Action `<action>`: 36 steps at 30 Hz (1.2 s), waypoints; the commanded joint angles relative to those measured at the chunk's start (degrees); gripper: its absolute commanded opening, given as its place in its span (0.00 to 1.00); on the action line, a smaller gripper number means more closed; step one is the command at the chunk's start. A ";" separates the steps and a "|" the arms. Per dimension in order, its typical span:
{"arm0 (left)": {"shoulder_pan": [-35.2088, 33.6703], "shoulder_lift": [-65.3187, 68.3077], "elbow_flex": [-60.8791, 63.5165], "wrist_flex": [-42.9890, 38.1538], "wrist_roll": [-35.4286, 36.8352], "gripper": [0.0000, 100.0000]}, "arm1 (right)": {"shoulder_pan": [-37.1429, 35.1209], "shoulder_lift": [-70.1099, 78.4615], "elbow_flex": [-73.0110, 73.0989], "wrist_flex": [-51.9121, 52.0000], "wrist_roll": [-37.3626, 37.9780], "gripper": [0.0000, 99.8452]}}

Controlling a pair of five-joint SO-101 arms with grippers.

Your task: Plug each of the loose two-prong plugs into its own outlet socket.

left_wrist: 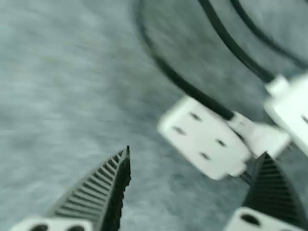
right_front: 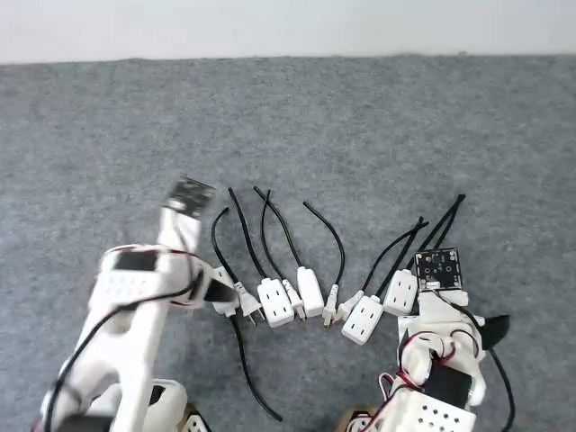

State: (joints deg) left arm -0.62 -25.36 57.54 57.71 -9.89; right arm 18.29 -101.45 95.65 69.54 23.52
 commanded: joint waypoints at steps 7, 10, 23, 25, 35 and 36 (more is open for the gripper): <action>8.26 7.21 -3.47 -1.41 0.53 0.38 | -0.48 -0.13 0.88 -0.13 -0.44 0.49; 8.35 7.30 -4.97 -1.23 0.44 0.38 | -0.48 -0.13 0.88 -0.13 -0.44 0.49; 17.93 7.47 -11.03 -1.32 -0.35 0.38 | -0.48 -0.13 0.88 -0.04 -0.44 0.49; 18.81 8.18 -10.51 -1.58 -0.26 0.38 | -0.48 -0.13 0.88 -0.04 -0.44 0.49; 17.32 28.31 -21.93 2.11 5.71 0.38 | -0.48 -0.13 0.88 -0.04 -0.44 0.49; 16.79 30.68 -23.69 3.16 7.30 0.38 | -0.48 -0.13 0.88 -0.04 -0.44 0.49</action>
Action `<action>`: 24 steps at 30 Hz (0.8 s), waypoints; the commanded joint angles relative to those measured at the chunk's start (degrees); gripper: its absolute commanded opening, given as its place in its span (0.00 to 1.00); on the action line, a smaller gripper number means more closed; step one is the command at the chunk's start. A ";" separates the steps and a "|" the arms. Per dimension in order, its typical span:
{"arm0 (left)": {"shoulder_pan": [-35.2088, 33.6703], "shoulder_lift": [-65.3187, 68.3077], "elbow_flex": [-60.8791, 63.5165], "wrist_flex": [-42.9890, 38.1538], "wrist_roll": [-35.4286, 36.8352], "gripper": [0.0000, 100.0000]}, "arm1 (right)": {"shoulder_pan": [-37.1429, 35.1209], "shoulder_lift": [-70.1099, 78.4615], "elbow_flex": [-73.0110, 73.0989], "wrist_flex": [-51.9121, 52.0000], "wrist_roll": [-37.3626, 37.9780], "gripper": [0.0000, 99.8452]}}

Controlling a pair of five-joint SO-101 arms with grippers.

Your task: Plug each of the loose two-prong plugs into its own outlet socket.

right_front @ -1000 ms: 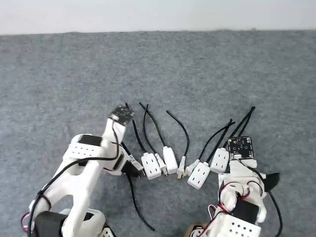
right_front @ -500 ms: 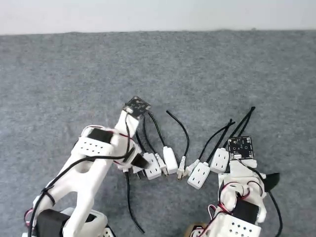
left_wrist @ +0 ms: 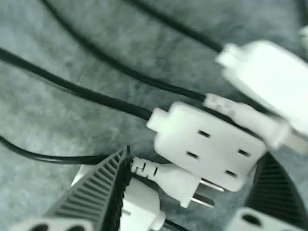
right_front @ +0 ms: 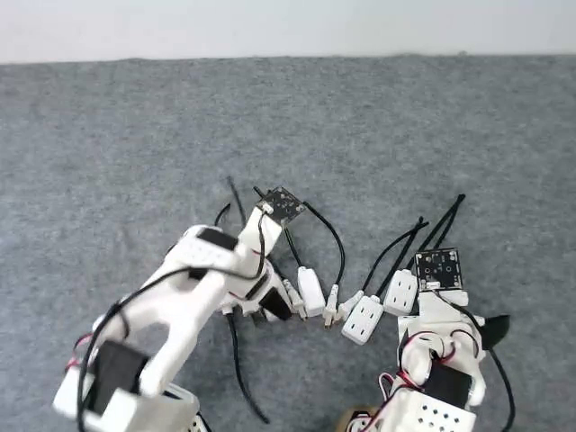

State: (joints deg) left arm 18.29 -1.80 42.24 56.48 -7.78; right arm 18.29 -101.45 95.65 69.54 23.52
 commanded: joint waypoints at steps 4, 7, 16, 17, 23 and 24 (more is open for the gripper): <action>-3.96 14.24 -14.64 11.08 7.47 0.38 | -0.48 -0.13 0.88 -0.04 -0.44 0.49; -5.63 16.09 -16.66 13.89 7.30 0.38 | -0.48 -0.13 0.88 -0.04 -0.44 0.49; -6.42 11.25 -12.18 13.80 7.12 0.38 | -0.48 -0.13 0.88 -0.04 -0.44 0.49; -6.42 10.11 -11.47 13.80 6.95 0.38 | -0.48 -0.13 0.88 -0.04 -0.44 0.49; -6.42 0.00 -5.67 11.52 5.27 0.38 | -0.48 -0.13 0.88 -0.04 -0.44 0.49; -6.42 -1.76 -4.26 10.64 5.27 0.38 | -0.48 -0.13 0.88 -0.04 -0.44 0.49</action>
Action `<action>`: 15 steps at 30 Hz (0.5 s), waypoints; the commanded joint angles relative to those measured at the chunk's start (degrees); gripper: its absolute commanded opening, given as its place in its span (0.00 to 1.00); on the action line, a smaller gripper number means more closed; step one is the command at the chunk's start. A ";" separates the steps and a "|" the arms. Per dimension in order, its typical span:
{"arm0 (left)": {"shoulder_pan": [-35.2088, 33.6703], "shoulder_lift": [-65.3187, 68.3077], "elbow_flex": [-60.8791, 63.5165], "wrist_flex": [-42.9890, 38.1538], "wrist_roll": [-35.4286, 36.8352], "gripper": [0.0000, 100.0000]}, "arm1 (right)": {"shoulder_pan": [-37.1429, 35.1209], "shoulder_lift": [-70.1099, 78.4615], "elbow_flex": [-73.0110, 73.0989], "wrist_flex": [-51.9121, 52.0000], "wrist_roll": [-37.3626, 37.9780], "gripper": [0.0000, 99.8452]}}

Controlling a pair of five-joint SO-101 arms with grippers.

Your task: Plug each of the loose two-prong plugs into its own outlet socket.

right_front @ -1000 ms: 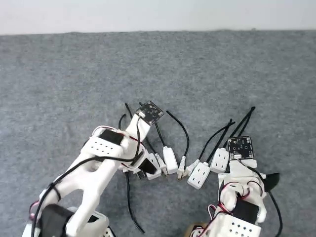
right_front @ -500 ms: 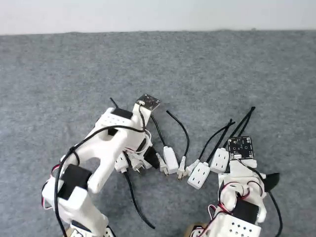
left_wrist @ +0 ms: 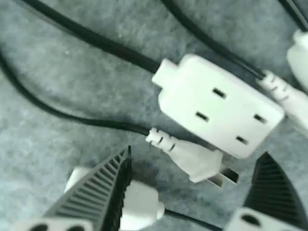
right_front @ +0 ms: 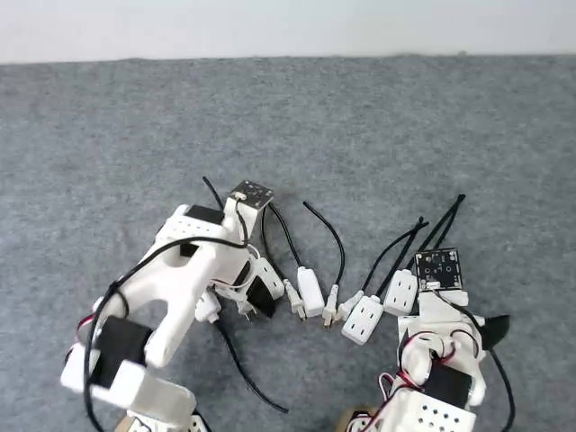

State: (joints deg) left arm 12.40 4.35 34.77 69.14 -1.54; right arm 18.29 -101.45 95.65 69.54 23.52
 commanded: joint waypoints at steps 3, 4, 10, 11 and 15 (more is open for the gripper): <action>-0.53 -11.60 6.73 -4.22 -0.97 0.38 | -0.48 -0.13 0.88 -0.04 -0.44 0.49; -0.62 -12.40 7.43 -4.66 -0.97 0.38 | -0.48 -0.13 0.88 -0.04 -0.44 0.49; -4.66 -12.75 8.48 -8.62 -0.97 0.38 | -0.48 -0.13 0.88 -0.04 -0.35 0.49; -5.63 -12.75 8.48 -8.97 -1.05 0.38 | -0.48 -0.13 0.88 0.13 -0.35 0.49; -6.51 -12.75 8.66 -8.97 -2.37 0.38 | -0.48 -0.57 0.88 0.92 -0.35 0.49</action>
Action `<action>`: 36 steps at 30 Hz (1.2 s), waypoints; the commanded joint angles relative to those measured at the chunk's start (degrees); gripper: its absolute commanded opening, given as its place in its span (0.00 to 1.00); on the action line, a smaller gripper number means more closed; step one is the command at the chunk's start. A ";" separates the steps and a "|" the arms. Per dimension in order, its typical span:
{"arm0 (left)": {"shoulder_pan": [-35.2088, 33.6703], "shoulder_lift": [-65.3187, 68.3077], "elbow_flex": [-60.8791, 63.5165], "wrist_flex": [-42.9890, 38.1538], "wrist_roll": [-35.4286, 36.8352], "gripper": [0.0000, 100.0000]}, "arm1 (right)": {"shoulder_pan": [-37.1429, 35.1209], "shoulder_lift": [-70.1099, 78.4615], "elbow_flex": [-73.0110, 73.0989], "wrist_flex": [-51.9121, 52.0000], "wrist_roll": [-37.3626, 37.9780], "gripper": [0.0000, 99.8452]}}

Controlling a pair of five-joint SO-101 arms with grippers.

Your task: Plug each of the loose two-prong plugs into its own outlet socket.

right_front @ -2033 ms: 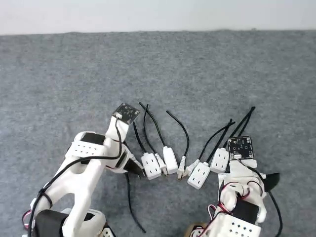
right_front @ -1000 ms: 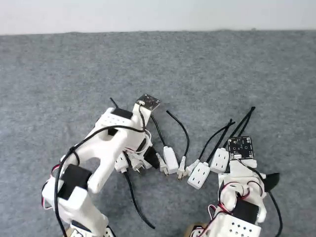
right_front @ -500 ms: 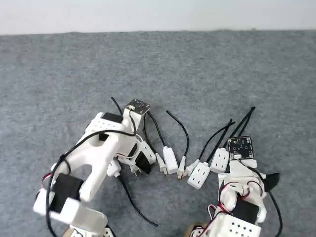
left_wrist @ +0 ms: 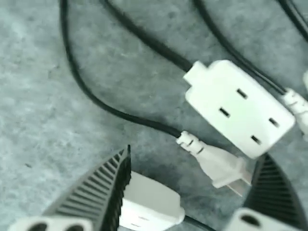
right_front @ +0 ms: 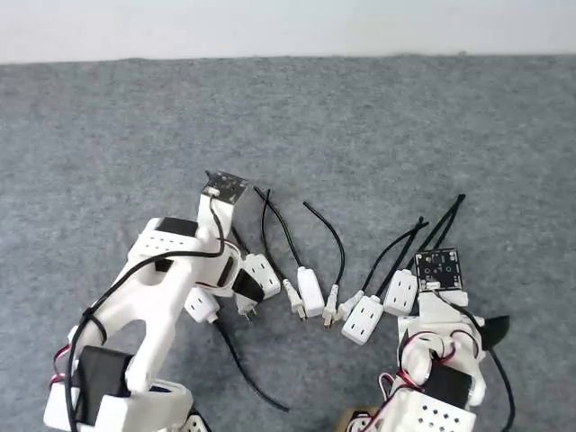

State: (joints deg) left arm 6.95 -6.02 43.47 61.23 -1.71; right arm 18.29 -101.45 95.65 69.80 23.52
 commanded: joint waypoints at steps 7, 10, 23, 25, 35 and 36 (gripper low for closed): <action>3.16 -2.37 1.45 0.26 -2.20 0.38 | -0.48 -0.57 0.88 0.66 -0.35 0.49; 4.48 -2.37 1.36 1.67 -2.11 0.38 | -0.48 -0.57 0.88 0.66 -0.35 0.49; 0.97 8.09 -2.86 5.27 -2.46 0.38 | -0.48 -0.57 0.88 0.75 -0.35 0.49; -0.44 10.37 -4.44 5.54 -2.46 0.36 | -0.48 -0.57 0.88 0.75 -0.35 0.49; -0.53 15.74 -9.98 7.91 -5.63 0.09 | -0.48 -0.57 0.88 0.75 -0.35 0.49; -0.53 15.74 -9.98 7.91 -5.63 0.07 | -0.48 -0.57 0.88 0.75 -0.35 0.49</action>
State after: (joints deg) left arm 8.09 8.31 34.86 69.49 -6.46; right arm 18.29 -101.45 95.65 70.07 23.52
